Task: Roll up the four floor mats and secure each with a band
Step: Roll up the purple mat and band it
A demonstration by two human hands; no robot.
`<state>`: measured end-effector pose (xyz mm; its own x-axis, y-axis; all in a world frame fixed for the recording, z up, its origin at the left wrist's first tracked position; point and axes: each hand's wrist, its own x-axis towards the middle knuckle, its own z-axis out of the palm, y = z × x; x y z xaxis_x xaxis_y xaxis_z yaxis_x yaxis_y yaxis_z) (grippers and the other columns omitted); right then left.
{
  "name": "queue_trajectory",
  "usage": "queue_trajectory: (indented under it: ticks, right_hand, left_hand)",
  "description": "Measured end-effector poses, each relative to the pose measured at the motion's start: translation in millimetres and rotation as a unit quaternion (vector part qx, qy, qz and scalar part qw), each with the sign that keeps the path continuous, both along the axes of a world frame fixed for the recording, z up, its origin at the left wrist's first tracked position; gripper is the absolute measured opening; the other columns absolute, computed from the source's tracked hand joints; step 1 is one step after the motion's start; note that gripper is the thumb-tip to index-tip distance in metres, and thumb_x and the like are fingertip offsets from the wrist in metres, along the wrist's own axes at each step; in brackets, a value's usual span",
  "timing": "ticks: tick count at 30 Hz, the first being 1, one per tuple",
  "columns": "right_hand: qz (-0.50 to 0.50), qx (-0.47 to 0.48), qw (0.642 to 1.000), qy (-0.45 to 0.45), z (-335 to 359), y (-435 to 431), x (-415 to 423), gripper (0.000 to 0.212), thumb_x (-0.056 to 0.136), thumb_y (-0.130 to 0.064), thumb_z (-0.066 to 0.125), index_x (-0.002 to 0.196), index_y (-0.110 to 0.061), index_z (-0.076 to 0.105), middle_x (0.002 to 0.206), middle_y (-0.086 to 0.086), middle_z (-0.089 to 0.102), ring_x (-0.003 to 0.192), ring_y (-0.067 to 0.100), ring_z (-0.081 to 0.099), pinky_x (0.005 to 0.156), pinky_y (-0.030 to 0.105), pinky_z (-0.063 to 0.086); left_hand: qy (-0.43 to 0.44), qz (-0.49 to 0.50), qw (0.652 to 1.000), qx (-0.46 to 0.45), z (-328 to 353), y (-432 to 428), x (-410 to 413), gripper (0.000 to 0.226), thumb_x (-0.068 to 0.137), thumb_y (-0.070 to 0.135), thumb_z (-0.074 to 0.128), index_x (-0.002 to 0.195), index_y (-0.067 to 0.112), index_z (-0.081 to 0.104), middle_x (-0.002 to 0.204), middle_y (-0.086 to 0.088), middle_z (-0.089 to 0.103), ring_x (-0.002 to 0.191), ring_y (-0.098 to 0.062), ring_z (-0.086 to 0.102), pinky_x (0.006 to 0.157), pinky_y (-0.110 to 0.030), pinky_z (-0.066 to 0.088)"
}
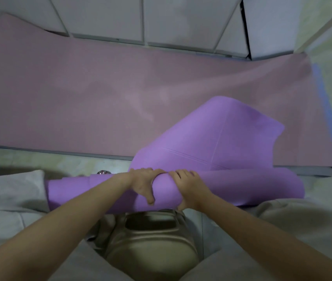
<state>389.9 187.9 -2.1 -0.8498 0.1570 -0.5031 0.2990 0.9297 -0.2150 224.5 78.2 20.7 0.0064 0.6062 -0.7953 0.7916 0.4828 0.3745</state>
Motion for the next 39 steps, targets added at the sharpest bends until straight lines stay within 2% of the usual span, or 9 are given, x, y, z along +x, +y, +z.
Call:
queue_trajectory:
  ticks: [5,9,13,19,24,27,29,34,39]
  right_hand:
    - [0.032,-0.024,0.998,-0.057,-1,12,-17,0.098,0.058,-0.045,0.080,0.138,-0.013,0.036,0.127,0.007,0.052,0.112,0.028,0.054,0.088,0.039,0.046]
    - [0.031,-0.072,0.986,-0.150,9,23,-38,0.097,0.061,-0.043,0.083,0.139,-0.016,0.031,0.132,0.007,0.050,0.118,0.027,0.052,0.096,0.034,0.040]
    - [0.019,-0.111,0.974,-0.198,11,30,-43,0.098,0.063,-0.041,0.084,0.141,-0.016,0.030,0.138,0.006,0.048,0.122,0.025,0.049,0.098,0.031,0.038]
    - [0.017,-0.100,0.980,-0.168,14,25,-33,0.102,0.067,-0.039,0.081,0.146,-0.014,0.022,0.141,0.007,0.041,0.125,0.026,0.045,0.100,0.034,0.038]
    - [0.012,0.079,0.996,-0.047,2,-15,6,0.136,0.020,-0.059,0.082,0.135,0.000,0.037,0.116,0.019,0.062,0.102,0.034,0.063,0.083,0.051,0.050]
    - [0.001,0.112,0.994,0.008,-4,-28,16,0.144,0.022,-0.050,0.085,0.139,-0.001,0.018,0.123,0.022,0.060,0.112,0.036,0.060,0.094,0.059,0.038]
    - [0.003,0.123,0.992,0.029,-6,-27,16,0.140,0.022,-0.050,0.083,0.138,-0.001,0.023,0.120,0.023,0.061,0.110,0.036,0.061,0.091,0.060,0.041]
    - [0.025,0.077,0.996,0.043,-5,-17,0,0.118,0.020,-0.046,0.077,0.124,-0.006,0.039,0.099,0.012,0.061,0.083,0.030,0.059,0.076,0.042,0.050]
    - [0.015,0.044,0.999,-0.003,-3,-4,-18,0.110,0.010,-0.046,0.076,0.110,-0.010,0.046,0.082,0.005,0.061,0.065,0.024,0.058,0.057,0.029,0.045]
  left_hand:
    - [0.189,-0.104,0.971,0.103,5,-32,37,0.117,0.072,0.043,0.074,0.151,0.019,-0.010,0.150,-0.017,0.017,0.137,-0.033,0.022,0.106,-0.063,0.019]
    - [0.242,-0.083,0.959,0.119,-10,-46,54,0.126,0.078,0.040,0.071,0.136,0.022,-0.039,0.154,-0.022,0.006,0.139,-0.039,0.015,0.106,-0.065,0.012]
    - [0.205,-0.056,0.967,0.143,-13,-37,44,0.114,0.075,0.043,0.071,0.149,0.027,-0.014,0.142,-0.015,0.027,0.125,-0.032,0.033,0.102,-0.047,0.026]
    - [0.156,-0.058,0.981,0.095,-13,-27,31,0.110,0.069,0.041,0.075,0.150,0.026,0.002,0.142,-0.008,0.033,0.123,-0.030,0.037,0.097,-0.047,0.032]
    - [0.058,-0.047,0.997,0.032,-9,-1,4,0.111,0.063,0.046,0.081,0.148,0.032,0.010,0.138,-0.004,0.043,0.125,-0.029,0.041,0.097,-0.047,0.035]
    - [-0.008,-0.033,0.999,0.005,-3,8,-6,0.111,0.063,0.044,0.084,0.147,0.030,0.013,0.135,-0.006,0.049,0.123,-0.027,0.047,0.102,-0.036,0.038]
    - [-0.035,-0.020,0.999,-0.011,-1,10,-10,0.109,0.066,0.038,0.084,0.148,0.026,0.014,0.137,-0.006,0.048,0.125,-0.025,0.046,0.101,-0.028,0.036]
    - [-0.074,0.014,0.996,-0.042,-2,11,-19,0.107,0.068,0.029,0.085,0.149,0.024,0.015,0.146,0.000,0.038,0.132,-0.019,0.039,0.103,-0.022,0.031]
    - [-0.022,0.010,1.000,-0.013,-2,-2,-12,0.106,0.070,0.036,0.079,0.150,0.024,0.011,0.144,-0.005,0.037,0.130,-0.025,0.038,0.106,-0.036,0.034]
